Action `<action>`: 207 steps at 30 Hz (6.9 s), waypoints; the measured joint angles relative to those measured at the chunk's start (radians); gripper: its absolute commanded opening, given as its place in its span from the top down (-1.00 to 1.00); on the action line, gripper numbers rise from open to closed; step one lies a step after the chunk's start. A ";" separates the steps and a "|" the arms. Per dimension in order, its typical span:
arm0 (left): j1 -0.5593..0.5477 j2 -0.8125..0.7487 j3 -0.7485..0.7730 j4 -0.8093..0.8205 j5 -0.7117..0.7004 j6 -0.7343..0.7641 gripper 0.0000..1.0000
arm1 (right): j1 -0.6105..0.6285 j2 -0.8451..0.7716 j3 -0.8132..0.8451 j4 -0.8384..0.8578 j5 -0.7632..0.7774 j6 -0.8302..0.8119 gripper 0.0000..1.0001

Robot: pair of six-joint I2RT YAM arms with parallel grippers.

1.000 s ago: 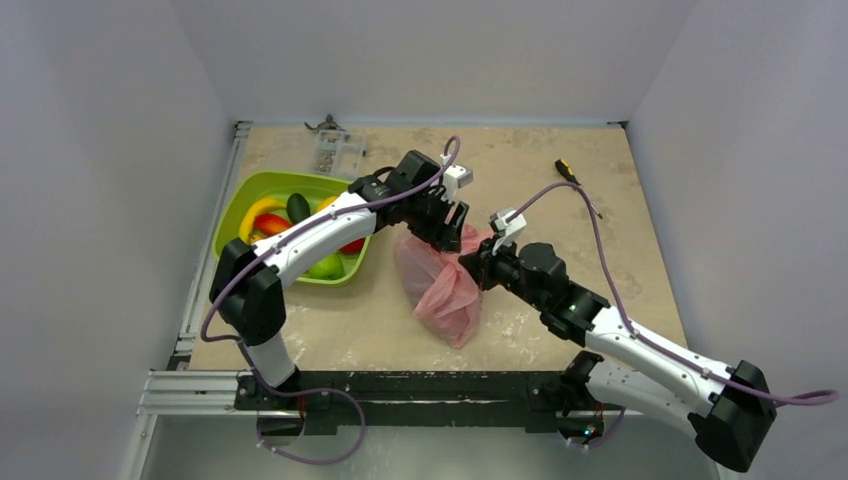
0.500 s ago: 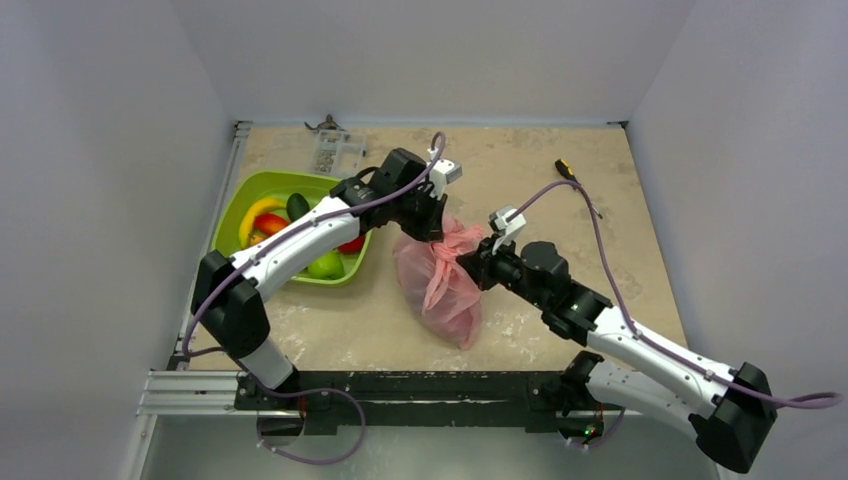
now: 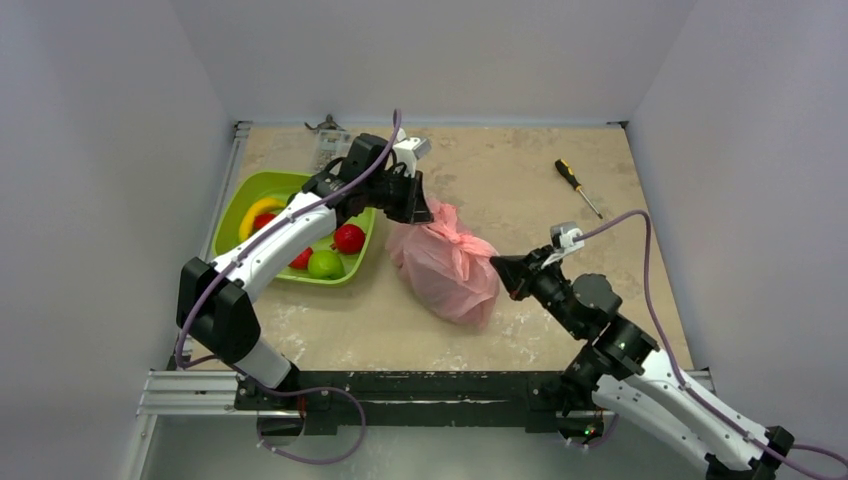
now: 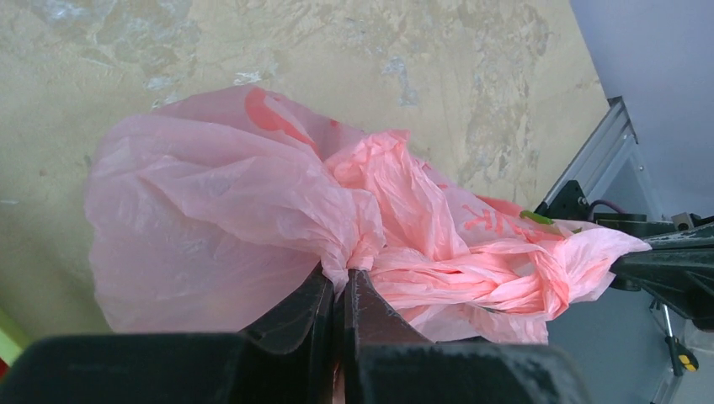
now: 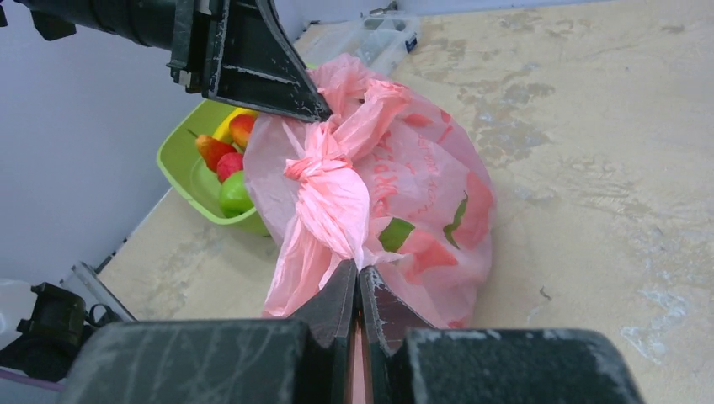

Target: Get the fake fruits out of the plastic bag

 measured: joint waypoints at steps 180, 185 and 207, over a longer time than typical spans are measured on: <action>0.208 0.334 0.425 -0.159 0.064 -0.514 -0.47 | 0.206 0.497 0.631 -0.196 -0.251 -0.483 0.70; 0.209 0.064 0.154 -0.264 -0.014 -0.331 -0.53 | 0.325 0.529 0.438 -0.108 -0.355 -0.367 0.61; -0.240 -0.925 -0.866 0.456 -0.175 -0.769 -0.59 | 0.363 0.436 0.254 0.246 -0.394 -0.008 0.48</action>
